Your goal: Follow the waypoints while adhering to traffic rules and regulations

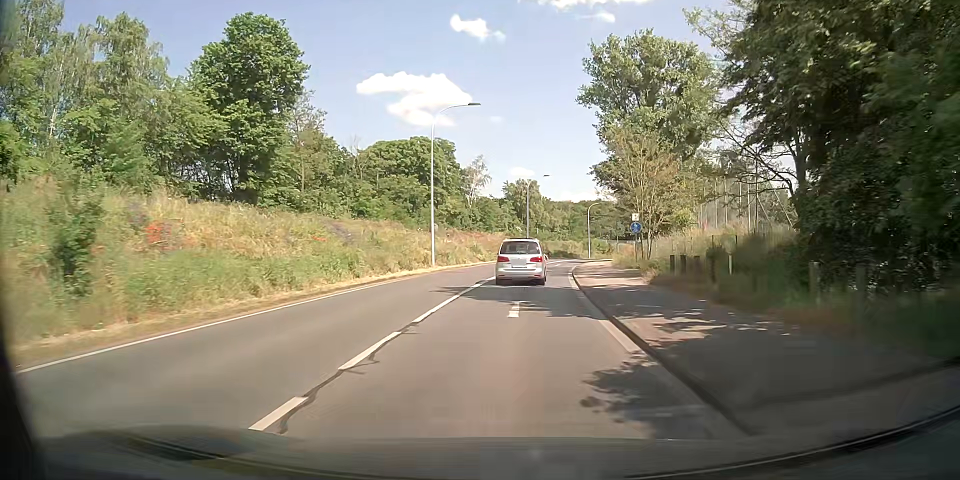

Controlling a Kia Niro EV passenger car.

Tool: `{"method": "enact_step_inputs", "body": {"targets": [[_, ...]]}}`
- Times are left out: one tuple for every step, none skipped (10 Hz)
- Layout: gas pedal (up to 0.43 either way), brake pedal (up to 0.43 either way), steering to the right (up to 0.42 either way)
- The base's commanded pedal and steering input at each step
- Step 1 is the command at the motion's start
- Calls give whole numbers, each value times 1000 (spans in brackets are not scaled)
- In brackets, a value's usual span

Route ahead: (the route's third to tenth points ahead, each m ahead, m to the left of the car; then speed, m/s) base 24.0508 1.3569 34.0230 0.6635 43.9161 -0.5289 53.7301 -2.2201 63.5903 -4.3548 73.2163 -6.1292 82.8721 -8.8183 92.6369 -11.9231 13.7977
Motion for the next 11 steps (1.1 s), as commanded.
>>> {"method": "enact_step_inputs", "body": {"targets": [[0,30,16],[0,30,16],[0,30,15],[0,30,16],[0,30,16],[0,30,16],[0,30,16],[0,30,17],[0,30,15],[0,30,14],[0,30,12]]}}
